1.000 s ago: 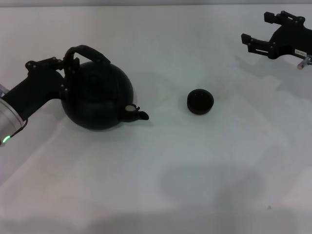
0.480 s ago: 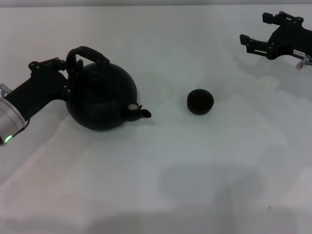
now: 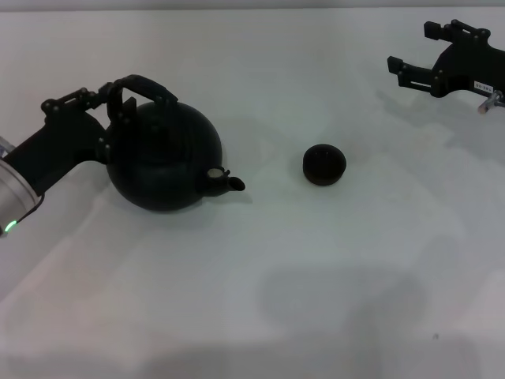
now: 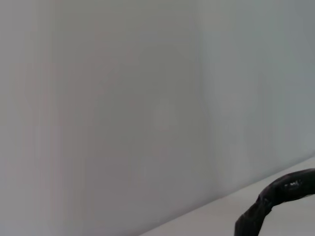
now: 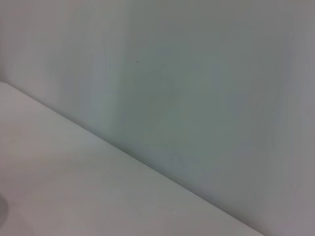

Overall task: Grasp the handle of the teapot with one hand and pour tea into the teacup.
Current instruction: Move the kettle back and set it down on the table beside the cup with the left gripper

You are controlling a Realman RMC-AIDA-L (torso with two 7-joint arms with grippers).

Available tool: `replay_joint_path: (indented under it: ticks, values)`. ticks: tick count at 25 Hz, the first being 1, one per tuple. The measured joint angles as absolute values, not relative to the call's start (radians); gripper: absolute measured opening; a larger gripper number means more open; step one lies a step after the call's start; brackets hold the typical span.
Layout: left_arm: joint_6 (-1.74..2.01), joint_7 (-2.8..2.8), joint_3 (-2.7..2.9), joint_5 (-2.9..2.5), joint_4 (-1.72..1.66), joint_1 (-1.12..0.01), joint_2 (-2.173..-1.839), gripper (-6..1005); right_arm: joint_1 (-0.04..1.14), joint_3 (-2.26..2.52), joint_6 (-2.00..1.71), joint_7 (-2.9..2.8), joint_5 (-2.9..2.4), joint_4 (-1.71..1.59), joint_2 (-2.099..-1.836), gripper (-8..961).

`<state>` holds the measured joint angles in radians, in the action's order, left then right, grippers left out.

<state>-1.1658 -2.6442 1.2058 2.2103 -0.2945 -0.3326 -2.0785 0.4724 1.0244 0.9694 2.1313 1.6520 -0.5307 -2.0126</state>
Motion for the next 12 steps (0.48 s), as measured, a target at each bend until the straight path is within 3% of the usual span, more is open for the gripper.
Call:
replay_joint_path:
  ticks: [8,12]
  values:
    - [-1.174,-2.645,1.204,2.228,-0.294,-0.330,-2.077,421,0.473,1.025,0.969,2.131,1.652,-0.531,-2.013,860]
    - [-1.174,-2.646,1.204,2.228,-0.295,-0.331,-2.074,586,0.475,1.025,0.970,2.131,1.652,-0.531,-2.013,860]
